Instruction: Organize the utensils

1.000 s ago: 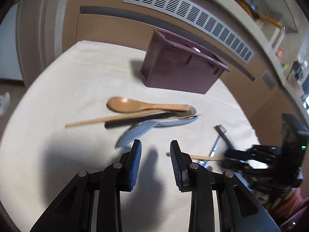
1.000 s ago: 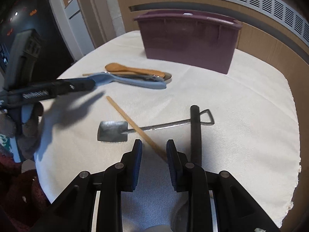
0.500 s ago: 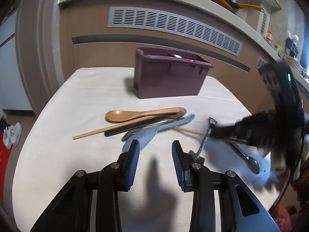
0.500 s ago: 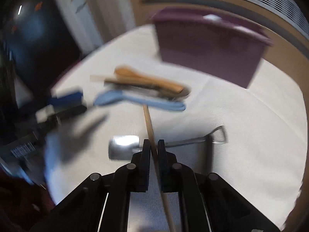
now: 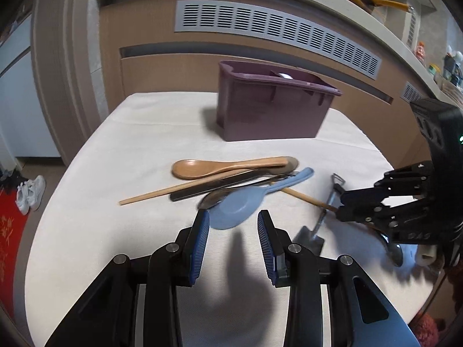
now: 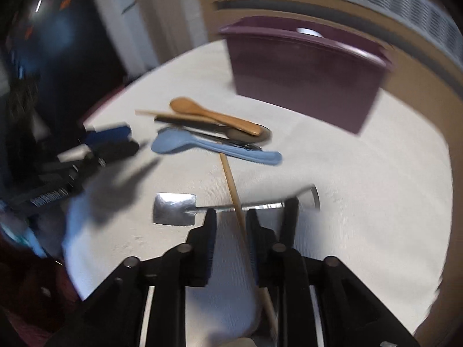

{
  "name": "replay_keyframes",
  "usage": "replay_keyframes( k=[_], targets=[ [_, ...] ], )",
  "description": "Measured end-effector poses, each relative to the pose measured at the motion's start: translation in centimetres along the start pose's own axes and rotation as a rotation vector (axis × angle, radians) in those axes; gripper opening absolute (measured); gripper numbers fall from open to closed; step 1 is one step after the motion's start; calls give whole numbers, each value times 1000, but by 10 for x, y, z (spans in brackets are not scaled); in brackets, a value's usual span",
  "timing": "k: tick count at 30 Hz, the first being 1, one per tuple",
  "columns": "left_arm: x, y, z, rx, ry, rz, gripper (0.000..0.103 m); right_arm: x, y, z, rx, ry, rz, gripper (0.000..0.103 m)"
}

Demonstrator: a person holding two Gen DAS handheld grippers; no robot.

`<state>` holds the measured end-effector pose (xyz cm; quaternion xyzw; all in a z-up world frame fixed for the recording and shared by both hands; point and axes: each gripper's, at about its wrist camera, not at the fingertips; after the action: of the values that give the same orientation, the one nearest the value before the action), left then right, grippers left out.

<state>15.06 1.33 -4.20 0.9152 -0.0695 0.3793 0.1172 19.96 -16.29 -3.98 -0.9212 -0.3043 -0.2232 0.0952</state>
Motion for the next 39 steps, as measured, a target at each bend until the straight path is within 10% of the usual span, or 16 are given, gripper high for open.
replay_keyframes(
  k=[7, 9, 24, 31, 39],
  targets=[
    [-3, -17, 0, -27, 18, -56, 39, 21, 1, 30, -16, -55, -31, 21],
    [-3, -17, 4, -47, 2, -54, 43, 20, 0, 27, -17, -64, -19, 7],
    [43, -11, 30, -141, -47, 54, 45, -71, 70, -37, 75, 104, 430, 6],
    [76, -71, 90, -119, -136, -125, 45, -79, 68, -33, 69, 148, 476, 6],
    [34, -38, 72, -301, -220, -45, 45, -72, 67, -31, 38, 146, 457, 7]
  ],
)
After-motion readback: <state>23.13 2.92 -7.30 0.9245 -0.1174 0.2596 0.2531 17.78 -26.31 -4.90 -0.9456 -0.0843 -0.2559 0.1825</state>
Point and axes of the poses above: each gripper's, at about its wrist camera, not at the fingertips, and z roughly the way its jaws point, y to its right, x to its top, and after that the axes turned 2 degrees about -x, right-handed
